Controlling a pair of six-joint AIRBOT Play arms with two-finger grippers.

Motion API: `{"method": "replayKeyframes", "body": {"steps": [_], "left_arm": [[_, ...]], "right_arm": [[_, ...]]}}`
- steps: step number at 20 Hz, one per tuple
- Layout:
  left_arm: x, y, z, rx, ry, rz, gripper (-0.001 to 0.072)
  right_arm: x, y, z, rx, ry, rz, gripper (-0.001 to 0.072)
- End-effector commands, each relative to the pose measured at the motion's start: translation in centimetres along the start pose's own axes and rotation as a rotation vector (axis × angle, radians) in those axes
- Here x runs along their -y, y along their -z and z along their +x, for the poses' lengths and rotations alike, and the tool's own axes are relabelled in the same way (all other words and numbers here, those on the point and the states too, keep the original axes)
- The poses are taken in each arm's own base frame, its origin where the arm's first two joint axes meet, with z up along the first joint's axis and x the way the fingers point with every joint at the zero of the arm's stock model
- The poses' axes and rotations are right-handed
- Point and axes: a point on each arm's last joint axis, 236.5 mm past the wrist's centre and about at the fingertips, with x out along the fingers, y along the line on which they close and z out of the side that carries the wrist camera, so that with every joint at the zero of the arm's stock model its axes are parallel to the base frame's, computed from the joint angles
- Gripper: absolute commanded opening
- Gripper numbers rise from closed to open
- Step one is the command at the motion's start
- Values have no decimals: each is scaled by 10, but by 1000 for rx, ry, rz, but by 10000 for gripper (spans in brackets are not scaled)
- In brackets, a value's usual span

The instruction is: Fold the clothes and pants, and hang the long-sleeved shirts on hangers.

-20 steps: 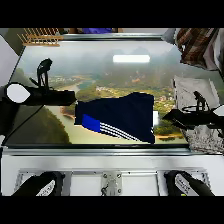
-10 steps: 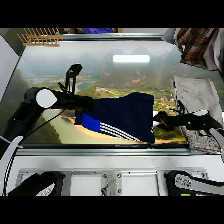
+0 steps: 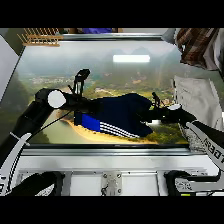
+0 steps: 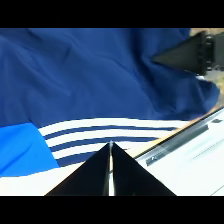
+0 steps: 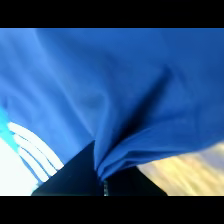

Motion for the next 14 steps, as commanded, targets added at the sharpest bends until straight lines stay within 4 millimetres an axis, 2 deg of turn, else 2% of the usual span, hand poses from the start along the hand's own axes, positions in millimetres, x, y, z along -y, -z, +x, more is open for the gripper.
{"method": "replayKeyframes", "body": {"steps": [1, 3, 4, 6, 8, 10, 12, 14], "left_arm": [[0, 4, 0, -17, -1, -3, 12], [0, 6, 0, -24, -1, -3, 12], [0, 7, 0, -28, -1, -3, 12], [0, 8, 0, -35, -2, -3, 11], [0, 8, 0, -35, -2, -3, 11], [0, 8, 0, -34, -2, -3, 11], [0, 8, 0, -34, -2, -2, 11], [0, 8, 0, -34, -2, -3, 12]], "right_arm": [[-32, -25, 1, 40, -37, -135, 2], [-43, -67, -23, 125, -25, -191, 1], [-46, -96, -42, 188, -11, -207, 1], [-44, -162, -96, 365, 42, -200, 1], [-38, -226, -171, 590, 84, -177, 1], [-25, -277, -257, 830, 128, -136, 1], [-2, -310, -350, 1073, 199, -99, 1], [27, -319, -424, 1256, 240, -14, 1]]}}
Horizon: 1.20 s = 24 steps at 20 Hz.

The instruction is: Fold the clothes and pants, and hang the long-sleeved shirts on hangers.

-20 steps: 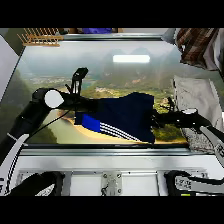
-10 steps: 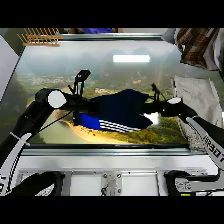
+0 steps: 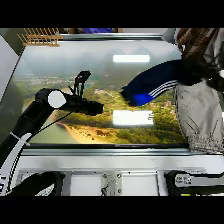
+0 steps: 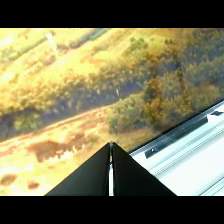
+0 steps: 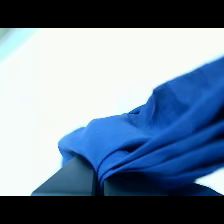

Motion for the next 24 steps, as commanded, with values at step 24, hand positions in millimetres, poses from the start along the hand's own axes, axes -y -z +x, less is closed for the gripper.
{"method": "replayKeyframes", "body": {"steps": [24], "left_arm": [[0, 0, 0, -1, 0, -8, 11]], "right_arm": [[184, 73, -239, -476, 973, 159, 0]]}}
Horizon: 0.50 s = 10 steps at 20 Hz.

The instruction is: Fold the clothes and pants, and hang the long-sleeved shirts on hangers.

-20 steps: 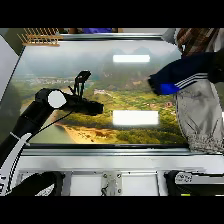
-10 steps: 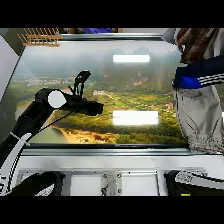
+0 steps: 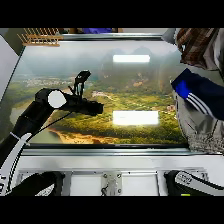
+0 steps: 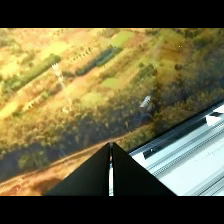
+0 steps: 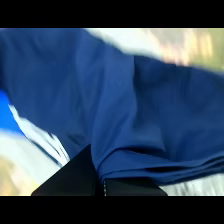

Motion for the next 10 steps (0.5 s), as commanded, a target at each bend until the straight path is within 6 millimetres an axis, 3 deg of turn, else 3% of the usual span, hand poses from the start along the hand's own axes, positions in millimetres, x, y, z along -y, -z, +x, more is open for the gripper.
{"method": "replayKeyframes", "body": {"steps": [1, 4, 7, 8, 9, 10], "left_arm": [[0, 0, 0, -2, -1, 3, 12], [0, 5, 0, -20, -2, 4, 12], [-1, 10, 0, -43, -5, 4, 12], [-1, 12, 0, -49, -6, 4, 12], [-1, 12, 0, -53, -6, 4, 12], [-1, 12, 0, -53, -6, 4, 11]], "right_arm": [[25, 83, 3, -269, 157, -53, 0], [12, 124, 10, -356, 170, -93, 1], [3, 139, 10, -389, 177, -128, 9], [2, 142, 9, -397, 179, -135, 57], [3, 145, 7, -413, 185, -137, 293], [6, 148, 4, -427, 191, -152, 577]]}}
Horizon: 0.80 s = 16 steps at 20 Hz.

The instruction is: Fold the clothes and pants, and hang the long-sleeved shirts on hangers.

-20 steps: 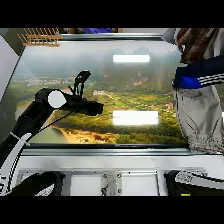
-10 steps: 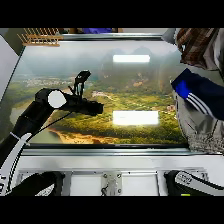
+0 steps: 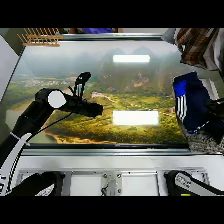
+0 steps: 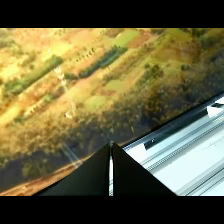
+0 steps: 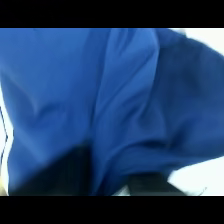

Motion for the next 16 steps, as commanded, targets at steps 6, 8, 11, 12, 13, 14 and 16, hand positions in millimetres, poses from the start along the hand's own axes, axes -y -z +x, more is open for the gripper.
{"method": "replayKeyframes", "body": {"steps": [6, 8, 11, 12, 13, 14, 16], "left_arm": [[0, 4, 0, -15, -1, 0, 12], [1, 3, 0, -13, 1, -1, 12], [0, 3, 0, -13, 0, 0, 12], [0, 3, 0, -13, 0, 0, 12], [0, 3, 0, -14, -1, 0, 12], [0, 3, 0, -14, -1, 0, 12], [0, 3, 0, -14, 0, 0, 12]], "right_arm": [[17, -15, -97, 295, 20, -286, 687], [-30, -3, -147, 461, -194, -315, 687], [-117, 67, -192, 494, -533, -564, 687], [-139, 94, -197, 459, -617, -629, 687], [-159, 123, -196, 408, -685, -699, 687], [-171, 145, -193, 369, -712, -760, 681], [-188, 181, -184, 302, -735, -872, 441]]}}
